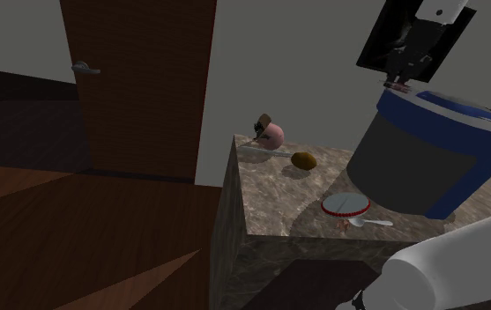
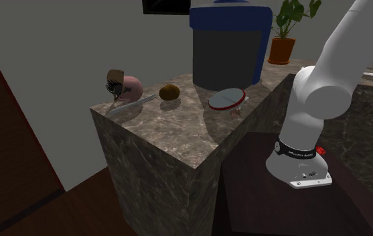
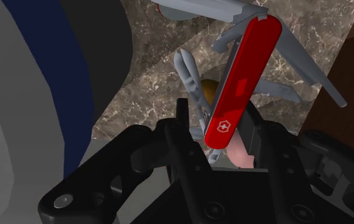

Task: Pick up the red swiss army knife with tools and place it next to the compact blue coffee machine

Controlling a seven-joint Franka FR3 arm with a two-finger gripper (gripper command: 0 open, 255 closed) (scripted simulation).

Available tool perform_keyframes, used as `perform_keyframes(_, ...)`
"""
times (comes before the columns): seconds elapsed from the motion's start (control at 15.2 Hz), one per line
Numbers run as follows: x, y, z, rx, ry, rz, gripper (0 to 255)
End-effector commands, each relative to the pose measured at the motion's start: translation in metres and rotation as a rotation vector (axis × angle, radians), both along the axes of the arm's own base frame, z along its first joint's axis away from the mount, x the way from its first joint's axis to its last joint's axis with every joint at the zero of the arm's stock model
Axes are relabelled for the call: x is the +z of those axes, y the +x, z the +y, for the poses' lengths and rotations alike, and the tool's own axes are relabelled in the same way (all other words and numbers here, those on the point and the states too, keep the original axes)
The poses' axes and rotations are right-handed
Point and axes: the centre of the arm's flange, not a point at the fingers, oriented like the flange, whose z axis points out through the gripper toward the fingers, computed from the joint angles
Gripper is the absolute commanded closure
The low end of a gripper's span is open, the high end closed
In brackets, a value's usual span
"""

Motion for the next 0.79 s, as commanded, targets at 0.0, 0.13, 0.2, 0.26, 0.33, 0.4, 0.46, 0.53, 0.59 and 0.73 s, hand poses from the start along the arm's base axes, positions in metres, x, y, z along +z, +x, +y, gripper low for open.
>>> perform_keyframes(0.0, -0.011, 0.0, 0.001, 0.0, 0.0, 0.0, 255)
perform_keyframes(0.13, -0.022, 0.0, 0.001, 0.0, 0.0, 0.0, 255)
perform_keyframes(0.2, -0.027, 0.0, 0.001, 0.0, 0.0, 0.0, 255)
perform_keyframes(0.26, -0.032, 0.0, 0.001, 0.0, 0.0, 0.0, 255)
perform_keyframes(0.33, -0.037, 0.0, 0.001, 0.0, 0.0, 0.0, 255)
perform_keyframes(0.4, -0.043, 0.0, 0.001, 0.0, 0.0, 0.0, 255)
perform_keyframes(0.46, -0.048, 0.0, 0.001, 0.0, 0.0, 0.0, 255)
perform_keyframes(0.53, -0.053, 0.0, 0.001, 0.0, 0.0, 0.0, 255)
perform_keyframes(0.59, -0.059, 0.0, 0.001, 0.0, 0.0, 0.0, 255)
perform_keyframes(0.73, -0.069, 0.0, 0.001, 0.0, 0.0, 0.0, 255)
